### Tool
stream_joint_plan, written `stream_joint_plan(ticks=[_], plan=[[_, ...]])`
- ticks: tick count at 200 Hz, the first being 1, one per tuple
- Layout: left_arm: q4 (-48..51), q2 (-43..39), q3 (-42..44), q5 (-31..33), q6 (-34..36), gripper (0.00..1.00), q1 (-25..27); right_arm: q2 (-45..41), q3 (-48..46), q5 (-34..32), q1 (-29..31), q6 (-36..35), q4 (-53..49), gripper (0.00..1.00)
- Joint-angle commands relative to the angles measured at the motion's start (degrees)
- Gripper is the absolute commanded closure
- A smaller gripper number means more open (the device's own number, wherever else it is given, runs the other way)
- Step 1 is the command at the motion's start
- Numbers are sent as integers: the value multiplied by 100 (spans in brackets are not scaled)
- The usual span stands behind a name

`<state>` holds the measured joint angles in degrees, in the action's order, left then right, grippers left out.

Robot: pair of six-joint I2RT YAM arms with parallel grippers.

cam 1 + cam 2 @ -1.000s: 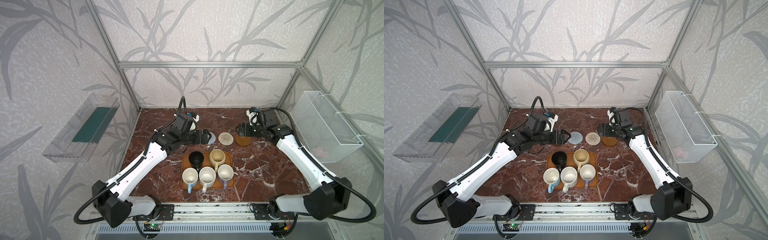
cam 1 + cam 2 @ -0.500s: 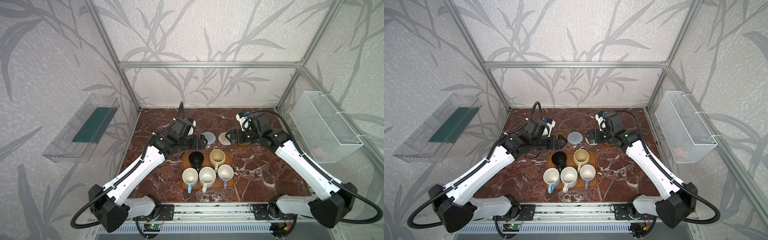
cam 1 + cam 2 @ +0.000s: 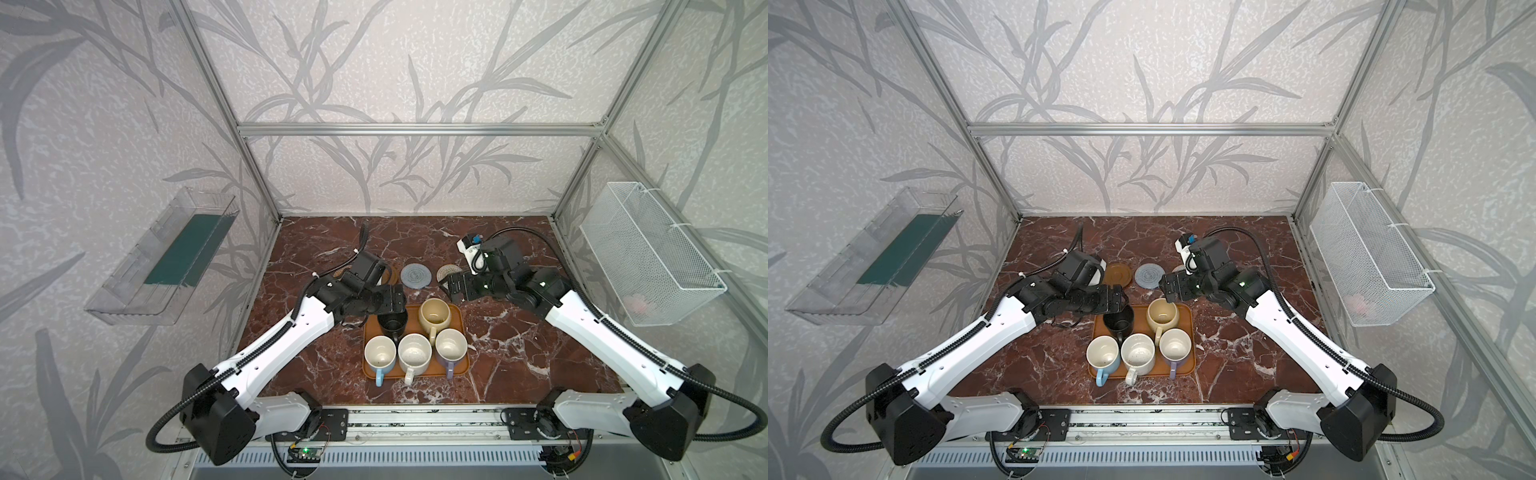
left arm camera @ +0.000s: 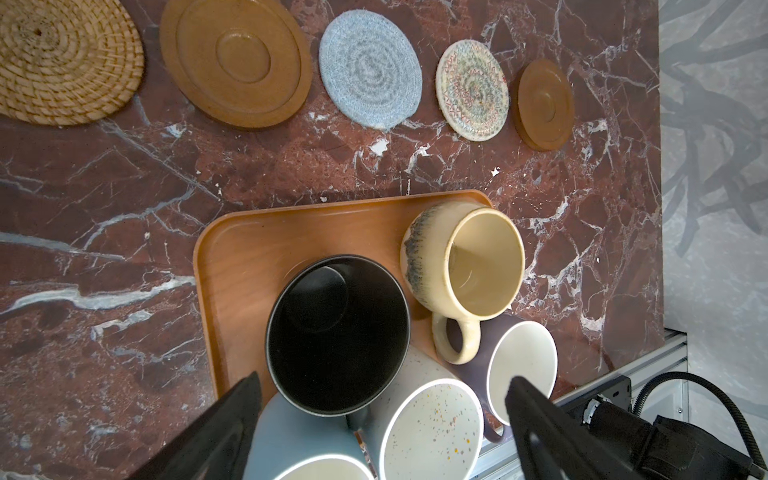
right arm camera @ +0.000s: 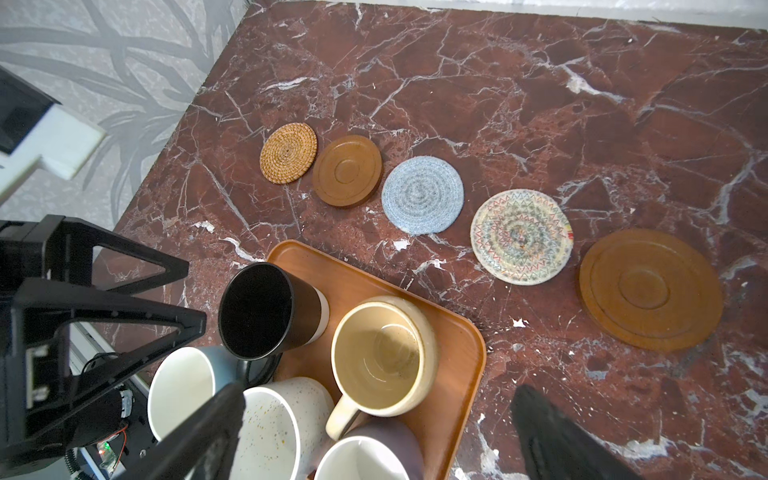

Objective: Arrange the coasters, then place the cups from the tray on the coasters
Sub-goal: 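Move the left gripper over the black mug while the right gripper hovers beside the tray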

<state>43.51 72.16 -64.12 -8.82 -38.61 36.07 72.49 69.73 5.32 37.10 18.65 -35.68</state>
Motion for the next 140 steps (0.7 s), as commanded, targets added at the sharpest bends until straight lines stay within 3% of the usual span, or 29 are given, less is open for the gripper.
stream_joint_plan(ticks=[1,16,59,140], plan=[[254,90,22,154,-120,6,50,-16,-128,-343,98,-64,127,1],[277,189,21,127,-136,6,90,-156,-307,-431,148,-52,368,1],[248,391,119,58,-225,1,250,-76,-301,139,157,-54,295,1],[634,771,65,174,-257,1,496,-41,-430,30,167,-28,244,1]])
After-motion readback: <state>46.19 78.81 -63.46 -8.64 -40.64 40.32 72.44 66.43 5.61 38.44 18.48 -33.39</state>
